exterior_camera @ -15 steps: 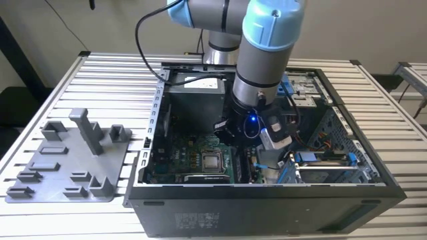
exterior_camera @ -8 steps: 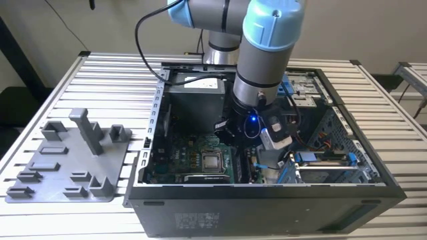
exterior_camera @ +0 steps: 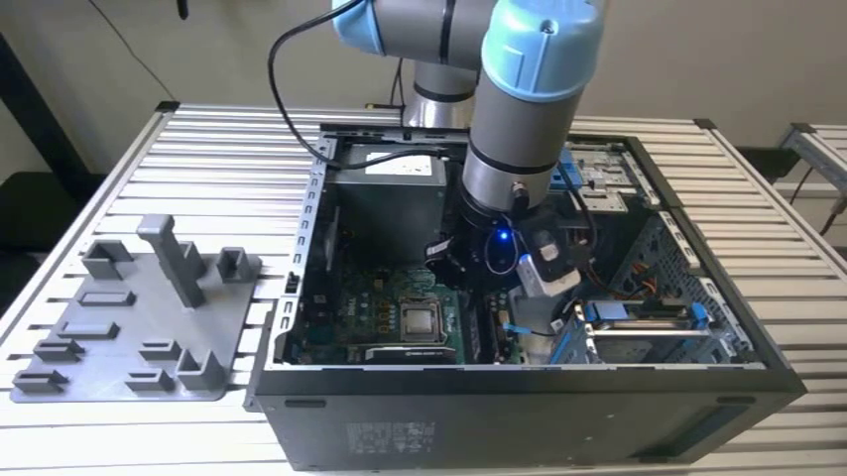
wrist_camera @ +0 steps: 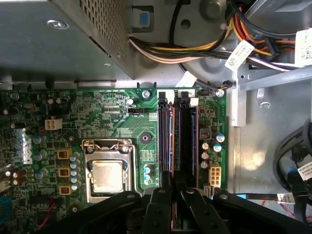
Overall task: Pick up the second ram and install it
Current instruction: 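Insert the second ram into the second slot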
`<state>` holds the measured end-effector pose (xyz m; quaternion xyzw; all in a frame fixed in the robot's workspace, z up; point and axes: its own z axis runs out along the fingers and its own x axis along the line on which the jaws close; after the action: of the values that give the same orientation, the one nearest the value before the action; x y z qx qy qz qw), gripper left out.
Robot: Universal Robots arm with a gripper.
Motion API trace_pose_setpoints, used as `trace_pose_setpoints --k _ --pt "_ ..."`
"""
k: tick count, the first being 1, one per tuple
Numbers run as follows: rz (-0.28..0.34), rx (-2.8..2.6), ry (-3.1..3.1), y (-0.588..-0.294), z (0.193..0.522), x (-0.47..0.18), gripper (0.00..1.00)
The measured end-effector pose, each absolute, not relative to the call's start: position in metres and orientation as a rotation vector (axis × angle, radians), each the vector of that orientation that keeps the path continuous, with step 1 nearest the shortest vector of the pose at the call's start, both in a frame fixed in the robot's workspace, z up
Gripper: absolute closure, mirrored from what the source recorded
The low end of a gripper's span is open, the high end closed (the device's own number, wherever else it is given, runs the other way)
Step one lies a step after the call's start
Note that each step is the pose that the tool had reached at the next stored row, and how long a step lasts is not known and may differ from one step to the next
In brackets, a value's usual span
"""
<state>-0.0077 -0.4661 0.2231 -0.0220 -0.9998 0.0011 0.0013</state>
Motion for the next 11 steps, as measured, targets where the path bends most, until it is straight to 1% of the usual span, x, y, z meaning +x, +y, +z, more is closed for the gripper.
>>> trace_pose_setpoints --k 11 --pt "0.004 -0.024 -3.139 -0.4661 0.223 -0.0077 0.86"
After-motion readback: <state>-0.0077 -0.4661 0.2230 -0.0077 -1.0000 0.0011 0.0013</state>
